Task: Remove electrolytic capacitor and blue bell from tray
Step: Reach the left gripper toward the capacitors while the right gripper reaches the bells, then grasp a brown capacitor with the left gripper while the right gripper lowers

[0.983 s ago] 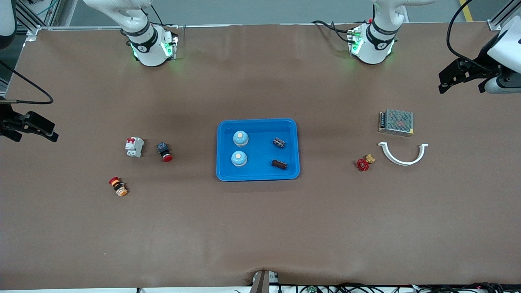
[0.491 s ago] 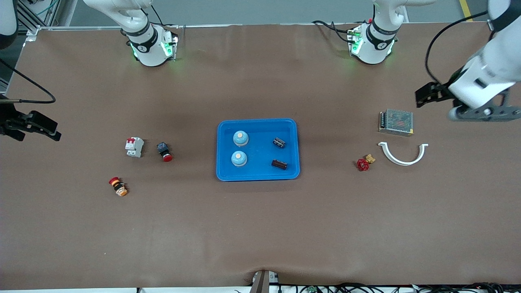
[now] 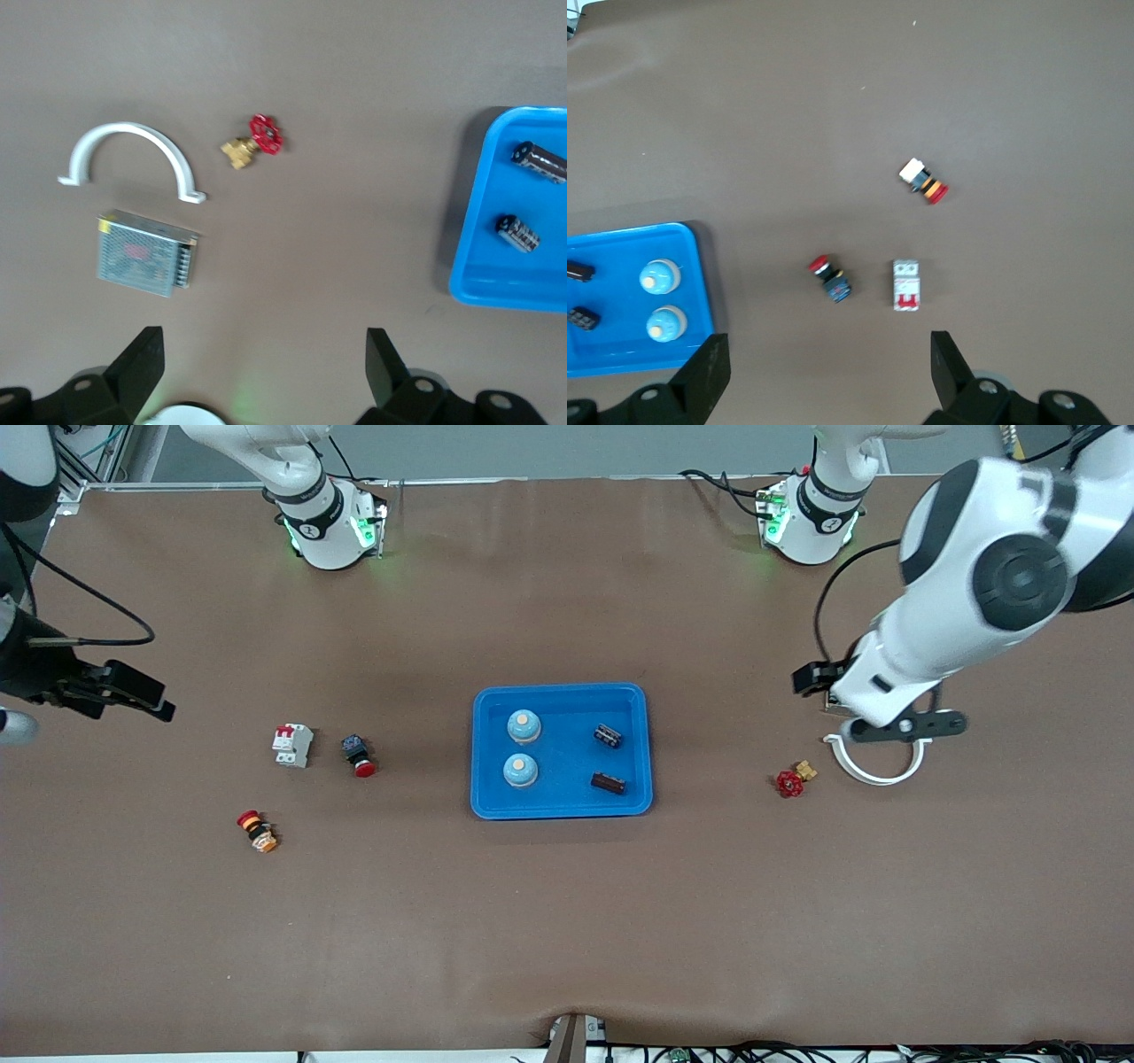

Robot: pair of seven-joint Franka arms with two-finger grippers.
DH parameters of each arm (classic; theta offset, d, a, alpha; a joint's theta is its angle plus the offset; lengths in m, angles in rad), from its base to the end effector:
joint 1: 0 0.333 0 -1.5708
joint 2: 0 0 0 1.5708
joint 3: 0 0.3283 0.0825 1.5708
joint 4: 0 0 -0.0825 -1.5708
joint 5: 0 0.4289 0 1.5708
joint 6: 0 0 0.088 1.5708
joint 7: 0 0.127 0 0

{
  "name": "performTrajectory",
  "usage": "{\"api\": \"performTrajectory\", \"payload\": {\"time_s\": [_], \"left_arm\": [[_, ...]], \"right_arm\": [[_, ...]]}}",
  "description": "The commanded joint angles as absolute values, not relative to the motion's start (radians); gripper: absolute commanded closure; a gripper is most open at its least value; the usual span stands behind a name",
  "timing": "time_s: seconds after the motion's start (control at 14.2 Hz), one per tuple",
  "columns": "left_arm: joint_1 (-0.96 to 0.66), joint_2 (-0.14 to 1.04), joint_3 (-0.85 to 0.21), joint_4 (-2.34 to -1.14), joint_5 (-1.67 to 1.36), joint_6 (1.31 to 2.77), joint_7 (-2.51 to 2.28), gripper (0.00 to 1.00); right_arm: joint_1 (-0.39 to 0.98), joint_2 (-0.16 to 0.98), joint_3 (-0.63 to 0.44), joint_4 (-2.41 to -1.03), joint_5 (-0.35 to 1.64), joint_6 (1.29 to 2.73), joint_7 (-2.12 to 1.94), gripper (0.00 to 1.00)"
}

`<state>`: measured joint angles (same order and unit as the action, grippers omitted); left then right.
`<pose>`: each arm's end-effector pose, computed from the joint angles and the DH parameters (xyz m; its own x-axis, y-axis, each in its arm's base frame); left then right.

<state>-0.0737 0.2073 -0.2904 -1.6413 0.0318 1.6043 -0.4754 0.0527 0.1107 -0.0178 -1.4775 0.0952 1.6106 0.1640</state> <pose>0.6006 -0.2126 0.4595 0.9690 0.1116 -0.2203 0.0958 -0.9921 -0.0816 0.6385 0.0346 0.6007 0.9913 -0.1316 0.0067 -0.1304 -0.9869 -0.0955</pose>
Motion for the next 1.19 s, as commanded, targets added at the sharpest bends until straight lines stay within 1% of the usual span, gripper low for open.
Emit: {"api": "performTrajectory", "payload": {"time_s": [0.0,0.28,0.42,0.56,0.77,0.98,1.12], "left_arm": [[-0.127,0.287,-0.307,-1.641,0.037,1.658,-0.621,0.0],[-0.244,0.383,-0.307,-1.644,0.037,1.762,-0.871,0.0],[-0.3,0.437,-0.307,-1.643,0.037,1.837,-1.009,0.0],[-0.342,0.498,-0.307,-1.64,0.037,1.92,-1.153,0.0],[-0.396,0.572,-0.305,-1.64,0.037,2.034,-1.323,0.08],[-0.432,0.635,-0.304,-1.641,0.037,2.136,-1.445,0.19],[-0.449,0.669,-0.302,-1.64,0.038,2.192,-1.497,0.28]], "right_arm": [[0.115,0.1,-0.015,-1.471,0.103,1.577,0.306,0.0],[0.221,0.101,-0.017,-1.48,0.103,1.566,0.477,0.0],[0.29,0.101,-0.018,-1.497,0.089,1.577,0.494,0.0],[0.325,0.103,-0.017,-1.509,0.087,1.586,0.497,0.0],[0.391,0.103,-0.017,-1.574,0.087,1.655,0.619,0.0],[0.428,0.11,-0.017,-1.588,0.089,1.673,0.623,0.0],[0.463,0.123,-0.017,-1.618,0.087,1.753,0.644,0.0]]}}
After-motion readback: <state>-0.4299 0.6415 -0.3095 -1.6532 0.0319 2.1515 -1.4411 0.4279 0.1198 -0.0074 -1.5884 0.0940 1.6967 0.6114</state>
